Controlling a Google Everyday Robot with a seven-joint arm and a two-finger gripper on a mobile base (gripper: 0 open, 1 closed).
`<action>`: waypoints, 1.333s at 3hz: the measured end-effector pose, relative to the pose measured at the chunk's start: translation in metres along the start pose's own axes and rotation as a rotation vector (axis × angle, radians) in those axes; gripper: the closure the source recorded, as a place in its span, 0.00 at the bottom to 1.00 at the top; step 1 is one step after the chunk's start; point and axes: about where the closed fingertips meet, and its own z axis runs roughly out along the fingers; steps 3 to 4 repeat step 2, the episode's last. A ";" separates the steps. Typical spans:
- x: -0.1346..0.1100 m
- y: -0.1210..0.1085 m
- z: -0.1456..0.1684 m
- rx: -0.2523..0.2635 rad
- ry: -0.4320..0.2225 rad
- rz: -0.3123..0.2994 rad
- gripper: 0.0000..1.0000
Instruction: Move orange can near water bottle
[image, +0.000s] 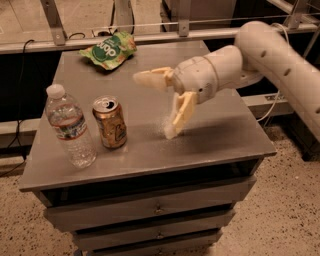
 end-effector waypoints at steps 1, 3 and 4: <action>0.001 0.018 -0.075 0.189 0.033 0.000 0.00; 0.000 0.017 -0.072 0.186 0.031 0.001 0.00; 0.000 0.017 -0.072 0.186 0.031 0.001 0.00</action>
Offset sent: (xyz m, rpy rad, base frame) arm 0.0054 -0.0645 0.0151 -0.0193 -0.0460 -0.1587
